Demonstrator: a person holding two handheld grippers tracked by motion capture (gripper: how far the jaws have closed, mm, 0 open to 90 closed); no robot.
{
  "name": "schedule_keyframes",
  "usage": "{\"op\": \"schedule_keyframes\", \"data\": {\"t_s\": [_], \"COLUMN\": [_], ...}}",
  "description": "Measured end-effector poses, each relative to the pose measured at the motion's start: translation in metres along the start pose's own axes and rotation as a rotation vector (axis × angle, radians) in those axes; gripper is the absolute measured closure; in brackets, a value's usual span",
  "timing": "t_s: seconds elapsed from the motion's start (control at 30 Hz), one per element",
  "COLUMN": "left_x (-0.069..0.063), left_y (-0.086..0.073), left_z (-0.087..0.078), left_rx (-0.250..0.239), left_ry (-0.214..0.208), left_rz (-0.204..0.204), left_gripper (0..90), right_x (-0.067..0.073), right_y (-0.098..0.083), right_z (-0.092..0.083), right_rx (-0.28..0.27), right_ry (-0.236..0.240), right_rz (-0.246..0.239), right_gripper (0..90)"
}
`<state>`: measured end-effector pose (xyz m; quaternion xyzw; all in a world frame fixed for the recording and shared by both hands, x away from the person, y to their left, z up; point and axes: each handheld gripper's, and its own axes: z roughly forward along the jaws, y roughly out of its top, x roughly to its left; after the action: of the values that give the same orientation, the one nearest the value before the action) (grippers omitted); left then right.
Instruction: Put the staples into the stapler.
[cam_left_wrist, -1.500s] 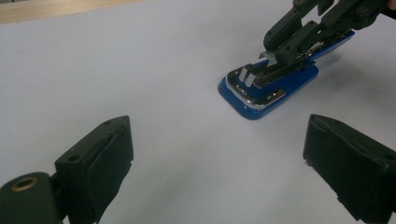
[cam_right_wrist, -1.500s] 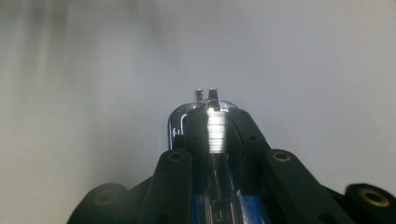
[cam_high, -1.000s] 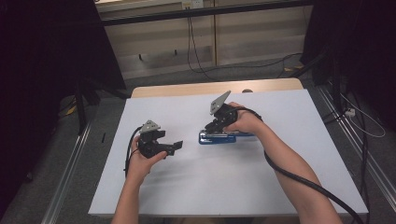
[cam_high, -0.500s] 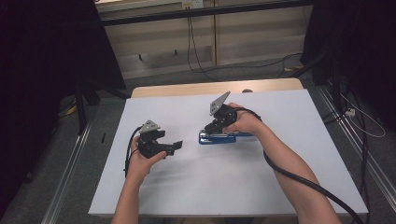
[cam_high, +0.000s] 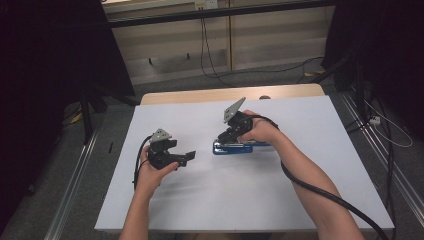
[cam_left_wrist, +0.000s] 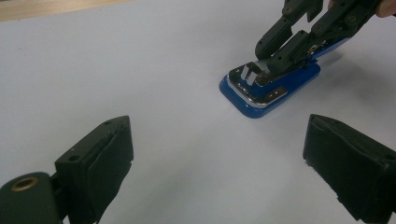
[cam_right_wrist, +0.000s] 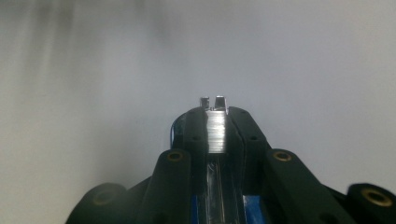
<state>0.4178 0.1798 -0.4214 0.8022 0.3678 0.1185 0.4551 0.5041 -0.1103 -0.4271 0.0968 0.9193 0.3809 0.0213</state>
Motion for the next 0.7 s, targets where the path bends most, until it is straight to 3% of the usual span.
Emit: {"op": "schedule_keyframes", "data": {"t_s": [0.17, 0.37, 0.47, 0.6, 0.7], "left_x": [0.000, 0.001, -0.001, -0.002, -0.003], "left_y": [0.000, 0.000, 0.000, 0.000, 0.001], "left_z": [0.000, 0.000, 0.002, 0.003, 0.003], "left_rx": [-0.004, 0.005, 0.003, 0.003, 0.001], "left_ry": [0.003, -0.001, -0.006, -0.007, -0.013], "left_rz": [-0.003, -0.003, 0.001, 0.006, 0.001], "left_gripper": [8.6, 8.6, 8.6, 8.6, 8.6], "right_x": [0.001, 0.004, 0.007, 0.015, 0.023], "right_y": [0.000, -0.002, -0.005, -0.013, -0.021], "right_z": [0.003, -0.007, -0.015, -0.026, -0.035], "right_rx": [0.003, -0.050, -0.053, -0.072, -0.049], "right_ry": [-0.014, -0.033, -0.082, -0.125, -0.165], "right_rz": [0.007, 0.040, 0.079, 0.116, 0.117], "right_gripper": [70.9, 58.6, 47.6, 39.8, 36.4]}}
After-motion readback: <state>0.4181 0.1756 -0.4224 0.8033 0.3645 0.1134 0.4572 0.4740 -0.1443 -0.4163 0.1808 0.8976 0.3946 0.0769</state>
